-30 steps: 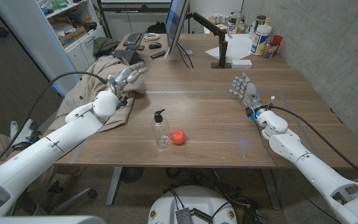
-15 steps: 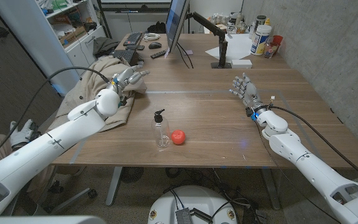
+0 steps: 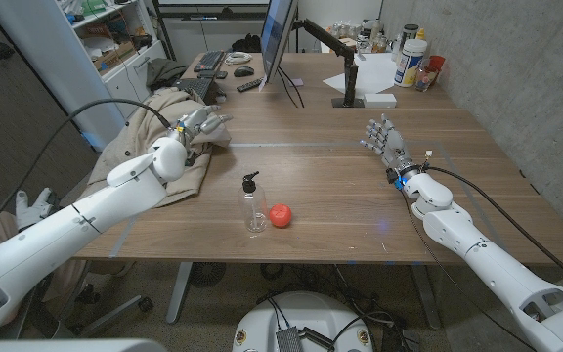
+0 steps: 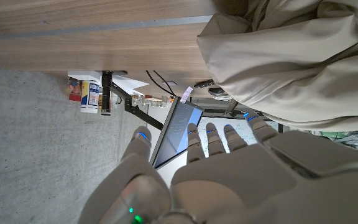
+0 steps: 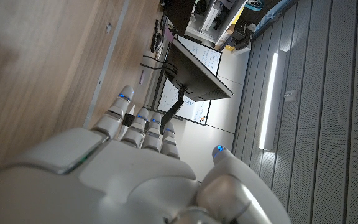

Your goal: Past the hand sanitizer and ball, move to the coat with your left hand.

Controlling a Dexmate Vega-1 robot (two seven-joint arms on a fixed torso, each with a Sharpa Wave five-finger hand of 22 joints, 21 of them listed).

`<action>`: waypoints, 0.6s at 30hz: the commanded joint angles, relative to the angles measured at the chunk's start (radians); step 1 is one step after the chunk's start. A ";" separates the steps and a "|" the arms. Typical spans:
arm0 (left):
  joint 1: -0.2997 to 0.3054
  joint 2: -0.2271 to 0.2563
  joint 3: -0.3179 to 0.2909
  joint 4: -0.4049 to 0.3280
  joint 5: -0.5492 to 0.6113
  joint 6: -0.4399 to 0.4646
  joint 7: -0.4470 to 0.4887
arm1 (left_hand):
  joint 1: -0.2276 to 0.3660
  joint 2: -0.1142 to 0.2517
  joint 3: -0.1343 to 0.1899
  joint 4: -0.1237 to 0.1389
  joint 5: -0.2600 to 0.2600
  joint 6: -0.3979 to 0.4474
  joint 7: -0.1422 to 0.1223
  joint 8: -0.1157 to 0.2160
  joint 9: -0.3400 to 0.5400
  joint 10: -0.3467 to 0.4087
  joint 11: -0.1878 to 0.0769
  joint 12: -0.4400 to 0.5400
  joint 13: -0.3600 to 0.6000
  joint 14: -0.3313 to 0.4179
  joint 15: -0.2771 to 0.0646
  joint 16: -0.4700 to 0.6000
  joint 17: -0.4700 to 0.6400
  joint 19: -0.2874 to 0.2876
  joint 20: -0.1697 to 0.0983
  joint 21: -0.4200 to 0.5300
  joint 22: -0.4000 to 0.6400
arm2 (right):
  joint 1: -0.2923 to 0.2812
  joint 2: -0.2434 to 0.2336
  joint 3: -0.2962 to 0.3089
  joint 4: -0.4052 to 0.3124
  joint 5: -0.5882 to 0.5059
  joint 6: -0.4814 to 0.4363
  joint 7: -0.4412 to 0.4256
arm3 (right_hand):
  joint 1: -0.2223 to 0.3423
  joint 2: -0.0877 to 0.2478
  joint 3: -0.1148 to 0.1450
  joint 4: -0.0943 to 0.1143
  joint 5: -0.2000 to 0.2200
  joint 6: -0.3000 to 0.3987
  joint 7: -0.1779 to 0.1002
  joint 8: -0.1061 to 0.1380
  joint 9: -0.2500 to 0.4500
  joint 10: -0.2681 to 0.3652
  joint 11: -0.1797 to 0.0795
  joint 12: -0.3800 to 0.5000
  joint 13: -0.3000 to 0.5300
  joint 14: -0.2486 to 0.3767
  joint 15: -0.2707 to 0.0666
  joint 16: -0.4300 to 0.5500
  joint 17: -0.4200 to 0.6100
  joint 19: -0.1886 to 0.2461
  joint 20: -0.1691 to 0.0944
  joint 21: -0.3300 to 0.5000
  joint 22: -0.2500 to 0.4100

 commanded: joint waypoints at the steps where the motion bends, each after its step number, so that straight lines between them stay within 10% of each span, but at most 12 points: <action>1: -0.020 0.050 0.042 -0.049 0.052 0.006 0.019 | 0.013 0.002 0.005 -0.005 0.002 0.007 -0.002 -0.002 0.003 0.011 -0.006 0.004 0.005 0.002 -0.007 0.002 -0.001 0.008 0.000 0.004 0.001 | -0.001 -0.002 0.000 -0.004 -0.003 -0.007 -0.005 | 0.006 0.011 -0.001 0.001 0.004 0.004 -0.003 0.005 0.002 -0.003 0.001 -0.001 0.001 -0.004 -0.011 -0.003 0.000 -0.005 -0.002 -0.005 0.004; 18: 0.035 0.090 0.003 -0.039 0.127 -0.085 0.064 | 0.013 -0.009 -0.001 -0.005 0.002 0.060 -0.014 0.010 0.003 0.068 -0.024 0.022 0.005 0.055 -0.038 0.016 -0.001 0.071 -0.040 0.019 0.001 | -0.001 -0.003 -0.003 -0.003 -0.007 -0.008 -0.006 | 0.007 0.012 -0.004 0.001 0.005 0.005 -0.004 0.006 0.002 -0.004 0.003 -0.001 0.001 -0.005 -0.011 -0.002 -0.001 -0.002 -0.002 -0.011 0.004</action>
